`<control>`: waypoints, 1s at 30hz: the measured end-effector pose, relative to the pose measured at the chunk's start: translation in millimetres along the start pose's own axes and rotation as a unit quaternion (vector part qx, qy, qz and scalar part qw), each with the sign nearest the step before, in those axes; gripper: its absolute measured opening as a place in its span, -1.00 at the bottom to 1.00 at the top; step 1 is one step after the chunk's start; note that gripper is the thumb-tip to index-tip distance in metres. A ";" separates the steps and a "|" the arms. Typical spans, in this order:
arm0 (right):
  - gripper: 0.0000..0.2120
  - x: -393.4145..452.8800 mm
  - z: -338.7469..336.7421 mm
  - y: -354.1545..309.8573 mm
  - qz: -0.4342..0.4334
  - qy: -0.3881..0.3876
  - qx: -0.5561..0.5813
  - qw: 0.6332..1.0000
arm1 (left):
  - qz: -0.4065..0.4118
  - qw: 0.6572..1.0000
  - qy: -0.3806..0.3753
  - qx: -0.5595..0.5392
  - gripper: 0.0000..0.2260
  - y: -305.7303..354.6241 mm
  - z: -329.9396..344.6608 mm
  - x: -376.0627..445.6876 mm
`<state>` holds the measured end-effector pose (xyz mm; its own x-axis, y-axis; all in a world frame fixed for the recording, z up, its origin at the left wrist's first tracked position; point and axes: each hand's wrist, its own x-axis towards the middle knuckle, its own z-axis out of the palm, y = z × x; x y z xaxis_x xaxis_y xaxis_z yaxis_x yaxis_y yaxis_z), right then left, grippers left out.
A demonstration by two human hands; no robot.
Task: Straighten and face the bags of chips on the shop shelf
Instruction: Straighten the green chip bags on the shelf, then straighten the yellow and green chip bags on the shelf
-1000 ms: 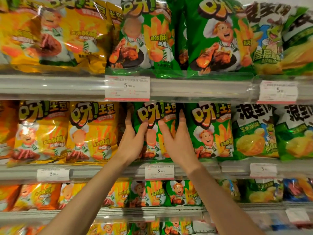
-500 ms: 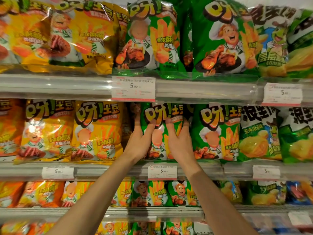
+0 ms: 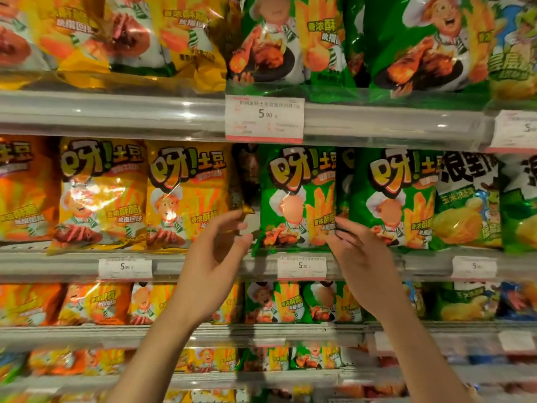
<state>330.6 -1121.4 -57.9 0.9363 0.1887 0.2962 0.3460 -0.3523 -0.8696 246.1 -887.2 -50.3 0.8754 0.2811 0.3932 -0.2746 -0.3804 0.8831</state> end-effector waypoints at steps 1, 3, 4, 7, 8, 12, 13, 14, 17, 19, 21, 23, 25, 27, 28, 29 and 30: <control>-0.67 -10.2 0.4 0.9 -0.006 0.014 -0.004 1.000 | -0.014 1.000 -0.004 -0.010 -0.73 -5.1 -6.0 -6.4; -0.82 -29.2 5.2 3.6 0.000 0.047 -0.019 0.999 | -0.036 0.999 -0.012 -0.015 -0.80 -16.0 -18.4 -17.0; -0.85 -38.4 9.7 5.3 0.006 0.056 -0.023 0.998 | -0.042 0.999 -0.014 -0.012 -0.83 -22.0 -25.5 -21.3; -0.86 -60.5 32.2 15.4 0.057 0.037 -0.042 0.997 | -0.067 0.997 -0.018 -0.025 -0.86 -42.1 -47.6 -31.1; -0.86 -66.8 40.4 18.5 0.076 0.030 -0.043 0.996 | -0.074 0.997 -0.020 -0.027 -0.86 -48.9 -54.7 -33.7; -0.79 -86.8 67.2 19.7 0.123 0.026 -0.033 0.991 | -0.111 0.993 -0.018 -0.046 -0.85 -68.7 -78.3 -40.3; -0.80 -89.5 70.8 18.2 0.123 0.025 -0.030 0.992 | -0.118 0.991 -0.018 -0.052 -0.86 -70.6 -82.8 -42.0; -0.84 -90.8 73.9 17.2 0.122 0.024 -0.025 0.992 | -0.123 0.991 -0.016 -0.055 -0.86 -71.3 -86.9 -43.5; -0.88 -88.5 79.9 13.0 0.134 0.027 0.000 0.991 | -0.126 0.991 -0.014 -0.049 -0.86 -68.1 -95.8 -46.8; -0.88 -83.6 83.1 7.2 0.133 0.021 0.008 0.991 | -0.118 0.992 -0.002 -0.043 -0.86 -63.3 -100.0 -47.3; -0.87 -77.1 84.4 -0.6 0.115 0.022 0.019 0.993 | -0.107 0.993 0.019 -0.046 -0.87 -55.1 -104.1 -44.6; -0.87 -69.1 85.9 -6.9 0.094 0.022 0.035 0.995 | -0.098 0.993 0.039 -0.052 -0.87 -48.6 -108.2 -40.3; -0.87 -61.0 87.9 -13.9 0.069 0.014 0.043 0.997 | -0.080 0.994 0.066 -0.043 -0.87 -42.3 -111.9 -36.5; -0.88 -51.3 90.6 -21.5 0.044 0.009 0.046 0.998 | -0.064 0.993 0.093 -0.030 -0.87 -38.2 -112.7 -30.5; -0.88 -46.3 92.8 -24.9 0.034 0.004 0.044 0.998 | -0.056 0.993 0.104 -0.023 -0.87 -36.5 -112.2 -27.3; -0.88 -42.2 96.1 -29.1 0.020 -0.003 0.042 0.999 | -0.046 0.992 0.114 -0.011 -0.86 -35.0 -111.7 -23.6; -0.87 -39.6 99.8 -35.0 0.004 -0.010 0.039 0.999 | -0.032 0.992 0.121 0.006 -0.83 -33.4 -111.0 -18.7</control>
<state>275.4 -1025.1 -78.6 0.9373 0.2051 0.2817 0.3322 -0.2818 -0.9001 194.7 -782.0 -58.7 0.7696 0.5073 0.3878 -0.2157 -0.3651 0.9056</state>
